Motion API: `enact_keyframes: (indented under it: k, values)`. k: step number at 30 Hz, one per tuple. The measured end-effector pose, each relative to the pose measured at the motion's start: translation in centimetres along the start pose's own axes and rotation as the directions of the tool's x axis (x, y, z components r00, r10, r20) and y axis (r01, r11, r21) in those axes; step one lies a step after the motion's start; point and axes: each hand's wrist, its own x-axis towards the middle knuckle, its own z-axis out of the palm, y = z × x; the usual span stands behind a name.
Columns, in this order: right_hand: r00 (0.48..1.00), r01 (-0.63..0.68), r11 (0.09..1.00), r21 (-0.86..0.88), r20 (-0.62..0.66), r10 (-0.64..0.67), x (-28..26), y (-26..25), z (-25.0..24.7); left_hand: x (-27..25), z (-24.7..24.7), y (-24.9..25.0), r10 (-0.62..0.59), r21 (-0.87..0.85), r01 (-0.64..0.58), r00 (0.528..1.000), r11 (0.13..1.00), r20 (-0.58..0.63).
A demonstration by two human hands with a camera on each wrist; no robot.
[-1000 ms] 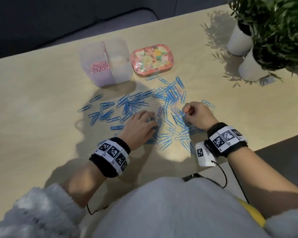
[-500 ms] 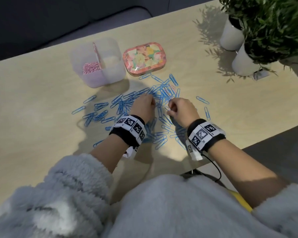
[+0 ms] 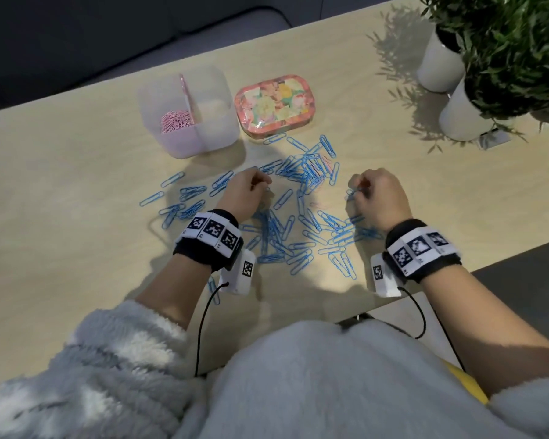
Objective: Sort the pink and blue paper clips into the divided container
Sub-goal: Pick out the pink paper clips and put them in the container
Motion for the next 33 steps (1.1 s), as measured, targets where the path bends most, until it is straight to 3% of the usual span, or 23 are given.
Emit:
enact_keyframes:
  k: [2,4,6,8,9,11,13,15,18,20,22,26,33]
  values:
    - [0.996,0.089,0.989,-0.115,-0.01,-0.091,-0.4,-1.1,0.6,0.1,-0.2,0.1,-0.042,-0.079,0.04,0.999,0.996,-0.016]
    - [0.984,0.141,0.988,-0.056,0.114,-0.134,-0.4,-2.6,1.5,0.3,-0.1,0.5,-0.143,-0.276,0.14,0.99,0.951,0.008]
    - [0.967,0.145,0.989,-0.026,0.214,-0.136,-0.4,-3.7,2.6,0.6,0.2,1.2,-0.288,-0.435,0.301,0.953,0.848,0.098]
    - [0.965,0.146,0.989,-0.023,0.224,-0.137,-0.5,-4.2,3.4,0.9,0.7,2.0,-0.347,-0.435,0.393,0.92,0.81,0.185]
    - [0.966,0.156,0.987,-0.026,0.213,-0.147,-0.7,-4.3,3.6,1.1,1.1,2.4,-0.308,-0.365,0.359,0.932,0.859,0.192]
    - [0.965,0.186,0.981,-0.057,0.201,-0.171,-1.0,-4.3,4.0,1.5,2.4,3.0,-0.112,-0.089,0.127,0.981,0.988,0.157]
    - [0.958,0.22,0.968,-0.118,0.215,-0.191,-1.0,-3.8,4.0,1.6,3.8,3.6,0.055,0.19,-0.081,0.989,0.978,0.138]
    - [0.96,0.224,0.968,-0.111,0.194,-0.2,-0.9,-3.3,3.5,1.9,4.8,3.8,0.13,0.308,-0.168,0.981,0.937,0.141]
    - [0.997,0.029,0.983,0.181,0.059,-0.04,0.1,-2.1,2.2,2.2,4.6,3.3,0.14,0.327,-0.174,0.982,0.929,0.124]
    - [0.989,-0.15,0.924,0.351,0.038,0.146,1.3,-1.3,1.3,2.3,3.9,2.8,0.145,0.359,-0.17,0.985,0.918,0.095]
    - [0.965,-0.248,0.874,0.419,0.029,0.26,2.4,-1.1,0.7,2.0,3.0,2.4,0.148,0.386,-0.154,0.988,0.909,0.045]
    - [0.958,-0.286,0.91,0.3,0.056,0.282,3.9,-2.9,0.1,1.7,2.5,2.0,0.14,0.364,-0.128,0.99,0.922,-0.005]
    - [0.956,-0.285,0.953,0.099,0.104,0.275,4.9,-3.1,1.1,1.9,5.5,3.7,0.212,0.474,-0.222,0.974,0.852,0.076]
